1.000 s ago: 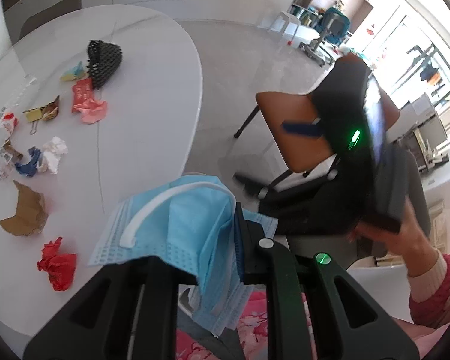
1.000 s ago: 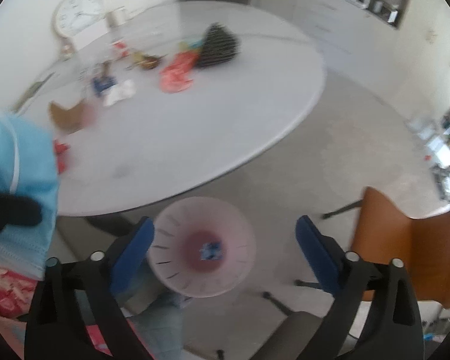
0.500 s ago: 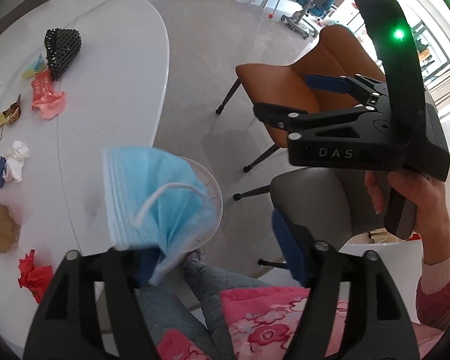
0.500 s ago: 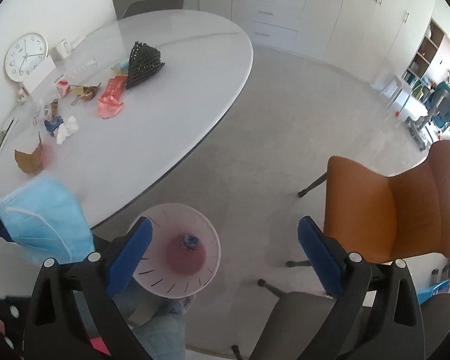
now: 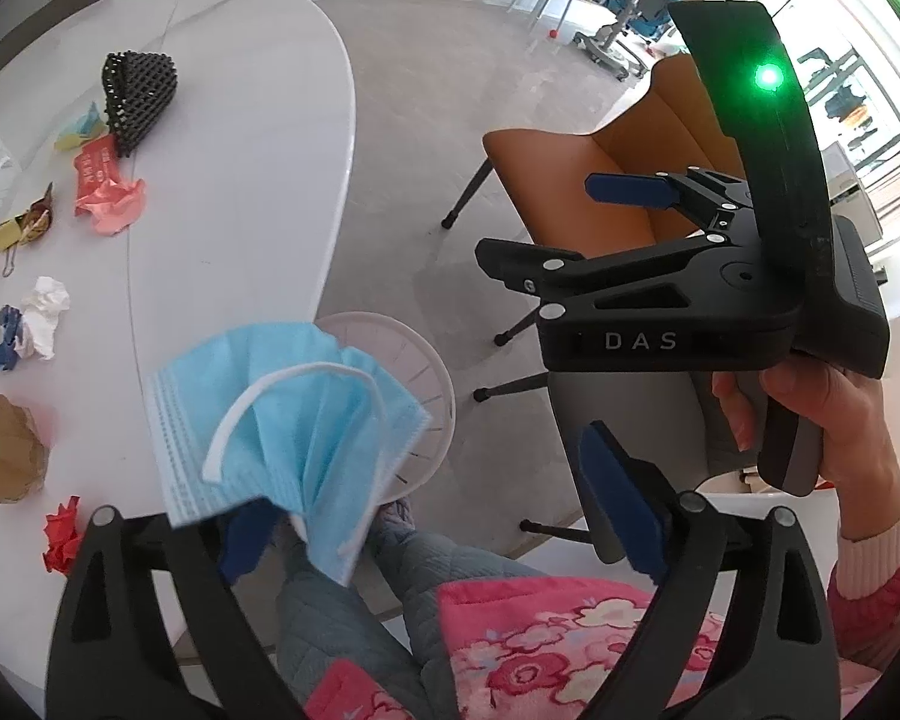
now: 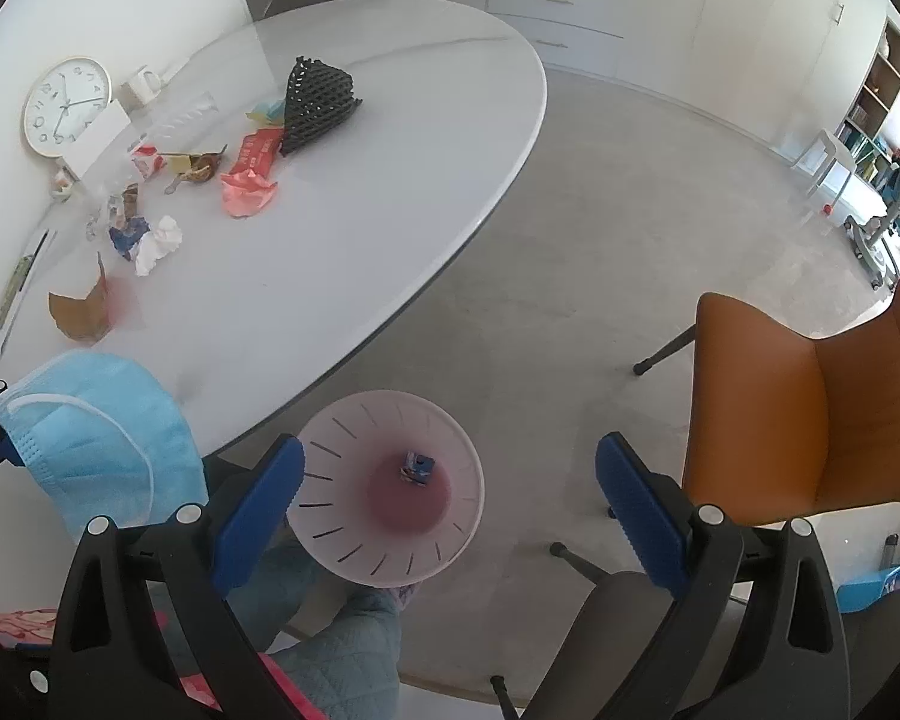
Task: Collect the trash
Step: 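Carry the mask and wrapper to the white wastebasket and release both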
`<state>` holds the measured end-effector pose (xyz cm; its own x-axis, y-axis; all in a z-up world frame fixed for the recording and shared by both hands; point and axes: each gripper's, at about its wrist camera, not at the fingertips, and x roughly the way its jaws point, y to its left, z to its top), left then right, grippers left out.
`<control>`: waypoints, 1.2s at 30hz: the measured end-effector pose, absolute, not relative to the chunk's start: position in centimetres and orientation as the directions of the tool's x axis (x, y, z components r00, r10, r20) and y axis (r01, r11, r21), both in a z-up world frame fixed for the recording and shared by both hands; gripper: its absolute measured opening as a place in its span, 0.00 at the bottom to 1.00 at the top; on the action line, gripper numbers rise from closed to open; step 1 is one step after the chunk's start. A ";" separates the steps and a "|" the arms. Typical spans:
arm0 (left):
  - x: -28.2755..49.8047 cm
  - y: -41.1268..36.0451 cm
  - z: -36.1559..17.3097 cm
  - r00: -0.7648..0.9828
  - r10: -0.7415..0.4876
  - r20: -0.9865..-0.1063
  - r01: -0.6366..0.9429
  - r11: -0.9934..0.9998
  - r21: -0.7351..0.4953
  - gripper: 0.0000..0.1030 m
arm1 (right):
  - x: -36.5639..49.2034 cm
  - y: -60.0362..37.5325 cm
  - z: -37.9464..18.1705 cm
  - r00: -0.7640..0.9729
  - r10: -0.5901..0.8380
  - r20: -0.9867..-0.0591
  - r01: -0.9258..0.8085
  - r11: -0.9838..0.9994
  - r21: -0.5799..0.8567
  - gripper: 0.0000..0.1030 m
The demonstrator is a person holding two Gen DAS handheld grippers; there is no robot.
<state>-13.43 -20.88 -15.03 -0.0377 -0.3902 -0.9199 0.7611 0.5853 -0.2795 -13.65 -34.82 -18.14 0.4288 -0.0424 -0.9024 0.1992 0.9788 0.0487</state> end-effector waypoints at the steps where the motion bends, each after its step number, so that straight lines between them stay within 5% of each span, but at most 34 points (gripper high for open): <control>1: -13.3 -20.8 -15.0 -0.035 -0.390 -0.920 0.759 0.589 -0.278 0.86 | -13.5 -34.8 -18.2 0.430 -0.040 -0.902 0.198 0.979 0.051 0.94; 18: -14.8 -21.8 -15.4 -0.170 -0.374 -0.912 0.784 0.509 -0.355 0.92 | -12.9 -34.6 -17.1 0.470 0.009 -0.883 0.163 0.982 0.097 0.98; 20: -15.4 -22.4 -15.9 -0.130 -0.319 -0.939 0.824 0.492 -0.282 0.92 | -12.9 -34.5 -16.9 0.474 -0.011 -0.881 0.161 0.984 0.075 0.98; 23: -16.4 -24.0 -17.8 0.053 -0.111 -0.992 0.893 0.450 -0.003 0.92 | -12.9 -34.9 -17.4 0.464 -0.032 -0.886 0.177 0.982 0.058 0.98; 26: -15.8 -24.2 -18.5 -0.053 -0.116 -0.992 0.879 0.466 -0.102 0.92 | -13.1 -35.4 -18.1 0.454 -0.033 -0.890 0.194 0.979 0.062 0.98; 36: -16.8 -26.4 -18.1 0.001 -0.092 -0.996 0.916 0.399 -0.036 0.92 | -13.7 -36.4 -18.6 0.465 -0.020 -0.885 0.220 0.971 0.093 0.98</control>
<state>-16.84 -26.41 -18.12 0.0012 -0.0921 -0.9957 0.9164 0.3986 -0.0358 -13.67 -36.44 -18.63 0.4646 -0.0200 -0.8853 0.2196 0.9711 0.0933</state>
